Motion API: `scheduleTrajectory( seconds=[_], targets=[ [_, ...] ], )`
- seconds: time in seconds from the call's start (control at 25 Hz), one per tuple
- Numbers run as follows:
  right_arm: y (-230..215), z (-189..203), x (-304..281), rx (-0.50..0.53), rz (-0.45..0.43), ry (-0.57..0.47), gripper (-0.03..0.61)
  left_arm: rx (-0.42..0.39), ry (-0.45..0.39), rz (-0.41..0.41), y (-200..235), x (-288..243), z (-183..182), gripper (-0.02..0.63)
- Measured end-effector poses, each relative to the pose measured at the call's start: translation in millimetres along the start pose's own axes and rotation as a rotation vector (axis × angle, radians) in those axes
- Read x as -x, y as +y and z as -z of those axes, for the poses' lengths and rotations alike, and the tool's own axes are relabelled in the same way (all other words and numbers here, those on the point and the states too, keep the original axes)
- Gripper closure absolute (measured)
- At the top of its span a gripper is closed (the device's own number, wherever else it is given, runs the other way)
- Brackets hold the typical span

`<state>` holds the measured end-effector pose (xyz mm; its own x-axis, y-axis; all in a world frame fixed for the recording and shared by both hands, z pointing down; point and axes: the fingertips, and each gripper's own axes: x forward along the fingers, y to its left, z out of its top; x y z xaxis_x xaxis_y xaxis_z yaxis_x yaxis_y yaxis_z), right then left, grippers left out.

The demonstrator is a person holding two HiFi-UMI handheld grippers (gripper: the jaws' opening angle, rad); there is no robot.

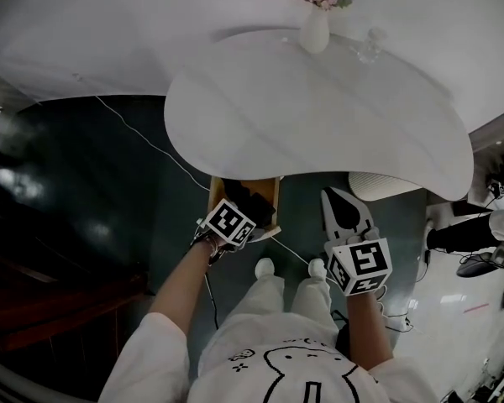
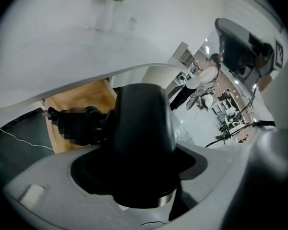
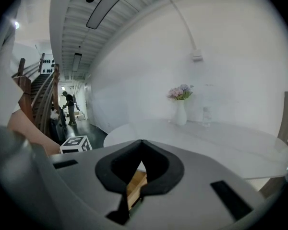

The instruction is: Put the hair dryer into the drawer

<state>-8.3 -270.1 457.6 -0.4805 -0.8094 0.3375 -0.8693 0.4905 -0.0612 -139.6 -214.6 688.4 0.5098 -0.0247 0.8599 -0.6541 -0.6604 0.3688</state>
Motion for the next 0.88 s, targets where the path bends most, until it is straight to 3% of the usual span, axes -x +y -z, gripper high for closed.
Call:
scheduleTrajectory(
  seconds=[0.36, 0.6, 0.88],
  targets=[
    [-8.9, 11.2, 2.8, -0.003, 0.03, 0.036, 0.58, -0.077, 0.13, -0.008, 27.7, -22.4, -2.3, 0.254],
    [-15.9, 19.9, 4.5, -0.003, 0.046, 0.062, 0.58, -0.209, 0.239, -0.127, 53.3, -40.4, 4.9, 0.253],
    [-20.9, 35.2, 0.3, -0.015, 0.048, 0.089, 0.581, -0.332, 0.304, -0.282, 86.5, -61.5, 11.8, 0.255]
  ],
)
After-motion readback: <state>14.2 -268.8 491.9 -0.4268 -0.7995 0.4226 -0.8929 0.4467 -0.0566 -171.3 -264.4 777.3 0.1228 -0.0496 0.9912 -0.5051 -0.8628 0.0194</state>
